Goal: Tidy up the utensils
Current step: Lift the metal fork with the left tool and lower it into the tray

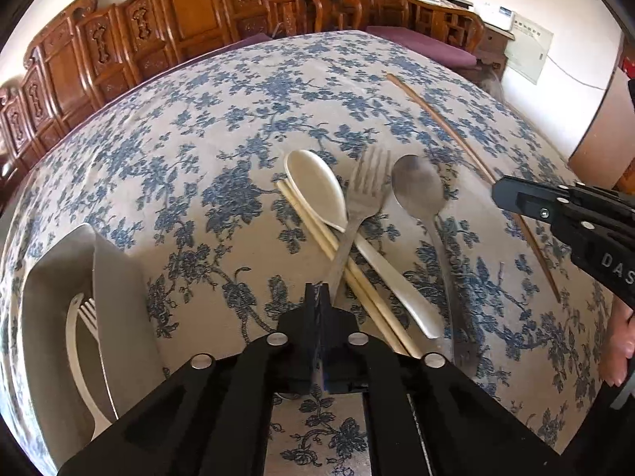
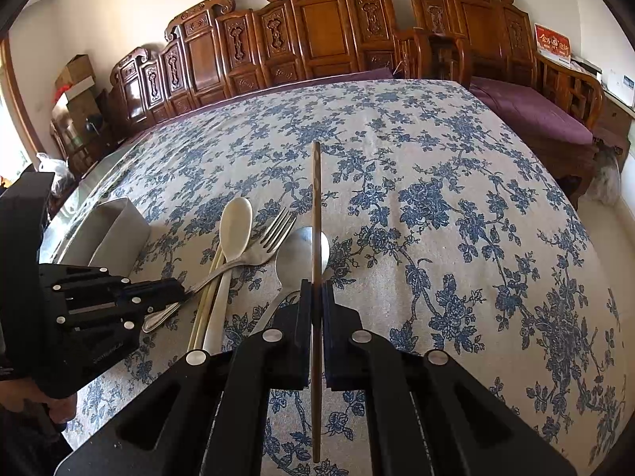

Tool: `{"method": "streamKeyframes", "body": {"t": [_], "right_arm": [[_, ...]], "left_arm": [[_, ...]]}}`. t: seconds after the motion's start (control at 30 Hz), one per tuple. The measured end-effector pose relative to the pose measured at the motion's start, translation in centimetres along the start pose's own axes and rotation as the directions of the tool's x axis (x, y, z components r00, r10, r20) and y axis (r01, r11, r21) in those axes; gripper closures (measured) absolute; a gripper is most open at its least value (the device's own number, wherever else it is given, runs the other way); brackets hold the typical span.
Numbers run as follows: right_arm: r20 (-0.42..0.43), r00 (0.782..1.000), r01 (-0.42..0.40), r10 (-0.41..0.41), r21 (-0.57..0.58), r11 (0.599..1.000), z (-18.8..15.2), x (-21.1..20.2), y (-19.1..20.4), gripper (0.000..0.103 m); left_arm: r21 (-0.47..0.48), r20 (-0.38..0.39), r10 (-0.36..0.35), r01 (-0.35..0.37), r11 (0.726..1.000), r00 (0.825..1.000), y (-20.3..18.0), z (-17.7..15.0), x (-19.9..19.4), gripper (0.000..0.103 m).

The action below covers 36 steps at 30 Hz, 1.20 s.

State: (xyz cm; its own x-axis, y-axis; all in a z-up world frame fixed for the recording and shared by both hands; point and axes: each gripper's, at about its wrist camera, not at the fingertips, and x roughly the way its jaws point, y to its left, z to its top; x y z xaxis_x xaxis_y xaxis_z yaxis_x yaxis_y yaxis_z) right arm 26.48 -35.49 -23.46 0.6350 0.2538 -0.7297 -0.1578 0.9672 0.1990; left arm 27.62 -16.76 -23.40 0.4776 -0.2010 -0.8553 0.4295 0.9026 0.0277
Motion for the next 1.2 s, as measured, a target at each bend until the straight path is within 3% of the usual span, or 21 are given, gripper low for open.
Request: {"method": "streamKeyframes", "body": {"t": [0.13, 0.3, 0.5, 0.6, 0.73, 1.2], "right_arm": [[-0.001, 1.0, 0.001, -0.001, 0.0, 1.0, 0.0, 0.0, 0.0, 0.097], [0.001, 1.0, -0.001, 0.001, 0.001, 1.0, 0.0, 0.0, 0.0, 0.097], [0.002, 1.0, -0.001, 0.001, 0.004, 1.0, 0.0, 0.1, -0.1, 0.097], [0.001, 1.0, 0.0, 0.0, 0.003, 1.0, 0.0, 0.1, -0.1, 0.097], [0.001, 1.0, -0.001, 0.001, 0.006, 1.0, 0.0, 0.0, 0.0, 0.097], [0.006, 1.0, -0.011, 0.011, 0.001, 1.0, 0.0, -0.1, 0.1, 0.097]], "left_arm": [[0.03, -0.019, -0.018, 0.019, 0.999, 1.0, -0.6, 0.0, 0.3, 0.082], [0.07, -0.032, 0.023, -0.021, 0.997, 0.999, -1.0, 0.5, 1.1, 0.08], [0.083, -0.051, 0.0, 0.005, 0.997, 0.999, -0.6, 1.8, 1.9, 0.08], [0.085, -0.069, -0.042, 0.048, 0.995, 0.997, -0.7, 2.0, 2.0, 0.091], [0.082, -0.071, -0.046, 0.052, 0.995, 0.996, -1.2, 1.8, 1.6, 0.095], [0.018, 0.031, -0.035, 0.035, 0.999, 0.999, -0.9, 2.2, -2.5, 0.096]]}}
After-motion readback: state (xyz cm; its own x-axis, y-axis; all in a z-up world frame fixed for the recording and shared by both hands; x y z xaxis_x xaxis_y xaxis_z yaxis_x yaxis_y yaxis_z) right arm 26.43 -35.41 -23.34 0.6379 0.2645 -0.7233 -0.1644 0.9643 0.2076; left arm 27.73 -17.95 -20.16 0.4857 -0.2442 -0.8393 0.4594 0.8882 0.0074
